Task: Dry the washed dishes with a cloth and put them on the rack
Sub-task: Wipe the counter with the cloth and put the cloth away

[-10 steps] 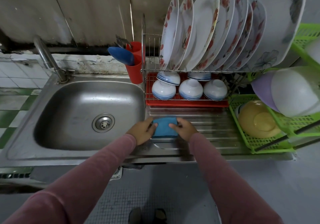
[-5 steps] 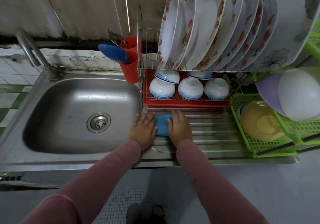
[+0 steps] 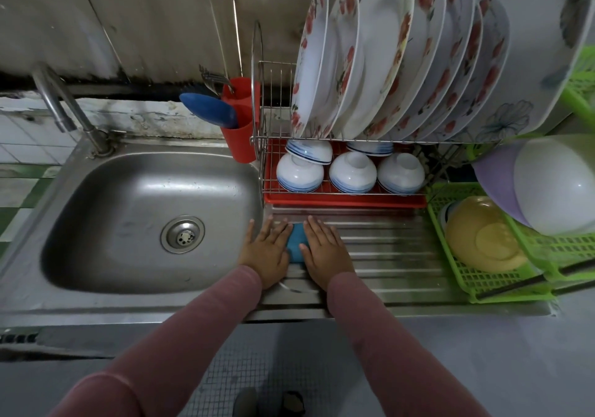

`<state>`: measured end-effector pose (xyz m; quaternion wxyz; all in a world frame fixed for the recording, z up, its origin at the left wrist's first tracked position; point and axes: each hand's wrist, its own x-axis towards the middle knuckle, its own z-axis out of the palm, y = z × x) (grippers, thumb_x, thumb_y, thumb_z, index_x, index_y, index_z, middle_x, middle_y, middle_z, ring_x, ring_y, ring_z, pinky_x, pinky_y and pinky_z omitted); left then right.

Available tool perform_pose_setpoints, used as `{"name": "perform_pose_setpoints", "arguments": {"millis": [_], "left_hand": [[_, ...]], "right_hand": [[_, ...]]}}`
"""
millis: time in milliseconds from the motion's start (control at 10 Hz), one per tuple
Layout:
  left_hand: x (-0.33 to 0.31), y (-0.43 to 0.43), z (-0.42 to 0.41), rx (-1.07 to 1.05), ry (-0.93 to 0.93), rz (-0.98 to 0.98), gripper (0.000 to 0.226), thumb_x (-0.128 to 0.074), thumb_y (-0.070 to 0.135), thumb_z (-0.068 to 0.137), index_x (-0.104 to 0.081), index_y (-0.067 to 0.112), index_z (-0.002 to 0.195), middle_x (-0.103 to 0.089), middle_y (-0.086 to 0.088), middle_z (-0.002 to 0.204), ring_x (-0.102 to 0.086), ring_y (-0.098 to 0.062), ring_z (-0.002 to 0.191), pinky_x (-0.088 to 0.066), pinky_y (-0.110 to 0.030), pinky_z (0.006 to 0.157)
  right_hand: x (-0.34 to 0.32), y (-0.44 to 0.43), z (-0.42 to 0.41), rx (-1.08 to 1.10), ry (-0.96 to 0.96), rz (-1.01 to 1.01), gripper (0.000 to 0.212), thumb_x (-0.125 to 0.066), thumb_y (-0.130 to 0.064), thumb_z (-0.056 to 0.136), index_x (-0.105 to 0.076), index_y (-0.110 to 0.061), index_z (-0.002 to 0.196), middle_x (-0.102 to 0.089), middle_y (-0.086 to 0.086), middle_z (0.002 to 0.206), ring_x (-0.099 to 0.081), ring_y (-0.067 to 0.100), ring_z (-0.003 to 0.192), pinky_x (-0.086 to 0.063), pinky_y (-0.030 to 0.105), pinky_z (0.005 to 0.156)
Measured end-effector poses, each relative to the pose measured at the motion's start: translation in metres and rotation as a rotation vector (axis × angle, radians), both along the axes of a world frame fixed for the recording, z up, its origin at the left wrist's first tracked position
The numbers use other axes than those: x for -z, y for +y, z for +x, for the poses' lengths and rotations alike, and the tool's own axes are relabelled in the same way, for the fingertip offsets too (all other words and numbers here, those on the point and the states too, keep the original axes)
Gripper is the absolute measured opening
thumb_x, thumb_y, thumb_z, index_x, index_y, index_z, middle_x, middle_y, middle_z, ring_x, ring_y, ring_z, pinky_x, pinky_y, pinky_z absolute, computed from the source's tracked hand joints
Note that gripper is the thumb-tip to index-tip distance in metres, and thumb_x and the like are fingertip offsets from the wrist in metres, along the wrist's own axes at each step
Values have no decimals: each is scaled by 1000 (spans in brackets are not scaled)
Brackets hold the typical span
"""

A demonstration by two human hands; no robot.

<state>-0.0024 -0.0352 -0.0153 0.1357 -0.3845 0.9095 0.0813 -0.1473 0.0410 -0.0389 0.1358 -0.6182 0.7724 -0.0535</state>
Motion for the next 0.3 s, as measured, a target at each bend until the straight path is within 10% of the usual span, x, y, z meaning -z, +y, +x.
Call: {"name": "perform_pose_setpoints", "arguments": {"millis": [300], "left_hand": [[6, 14, 33, -239, 367, 17, 85, 8, 57, 78, -5, 27, 157, 9, 5, 162, 12, -18, 149, 5, -45, 121]], "right_hand": [[-13, 27, 20, 127, -114, -145, 80, -4, -54, 88, -30, -18, 155, -26, -3, 162, -19, 18, 151, -2, 32, 121]]}}
